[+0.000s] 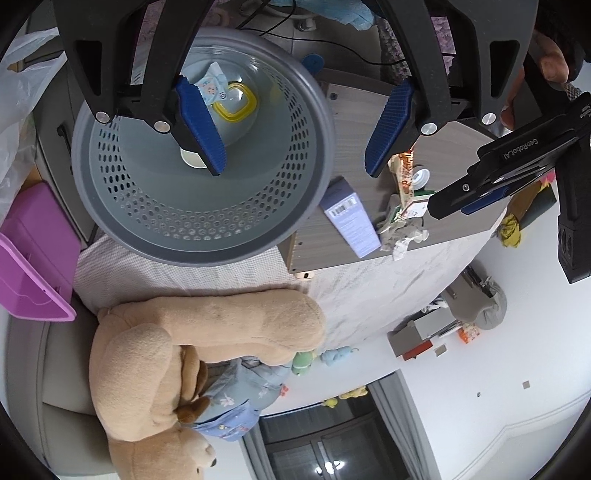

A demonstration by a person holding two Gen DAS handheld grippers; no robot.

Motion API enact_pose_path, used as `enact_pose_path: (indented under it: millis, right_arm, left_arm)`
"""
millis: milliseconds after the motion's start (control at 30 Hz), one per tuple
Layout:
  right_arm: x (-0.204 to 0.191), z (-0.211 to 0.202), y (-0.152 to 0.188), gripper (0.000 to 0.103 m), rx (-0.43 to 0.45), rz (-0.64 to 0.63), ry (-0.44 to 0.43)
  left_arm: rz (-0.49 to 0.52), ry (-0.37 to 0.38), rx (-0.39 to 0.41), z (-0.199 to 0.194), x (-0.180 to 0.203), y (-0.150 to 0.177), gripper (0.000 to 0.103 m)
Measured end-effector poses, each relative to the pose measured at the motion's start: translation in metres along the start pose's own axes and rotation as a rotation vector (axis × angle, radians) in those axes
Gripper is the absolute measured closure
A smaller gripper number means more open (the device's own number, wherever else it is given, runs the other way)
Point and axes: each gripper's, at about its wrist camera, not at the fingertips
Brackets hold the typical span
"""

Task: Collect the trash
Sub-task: 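Withdraw both tools from the basket toward the table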

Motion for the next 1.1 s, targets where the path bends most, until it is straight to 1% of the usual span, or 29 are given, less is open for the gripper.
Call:
enact_pose_path:
  millis: [500, 1100]
  right_arm:
    - [-0.042, 0.007, -0.001, 0.026, -0.010, -0.056, -0.052]
    - [-0.084, 0.030, -0.002, 0.026, -0.042, -0.124, -0.094]
  left_arm:
    - [-0.088, -0.085, 0.044, -0.022, -0.052, 0.007, 0.021]
    - [-0.155, -0.161, 0.049, -0.033, -0.098, 0.020, 0.021]
Point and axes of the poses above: each gripper's, at about its wrist camera, not at the fingertips, and z roughly the way its jaws point, x to its right, y to its underside, and after that the axes turned 9 degrees about y, right-handed
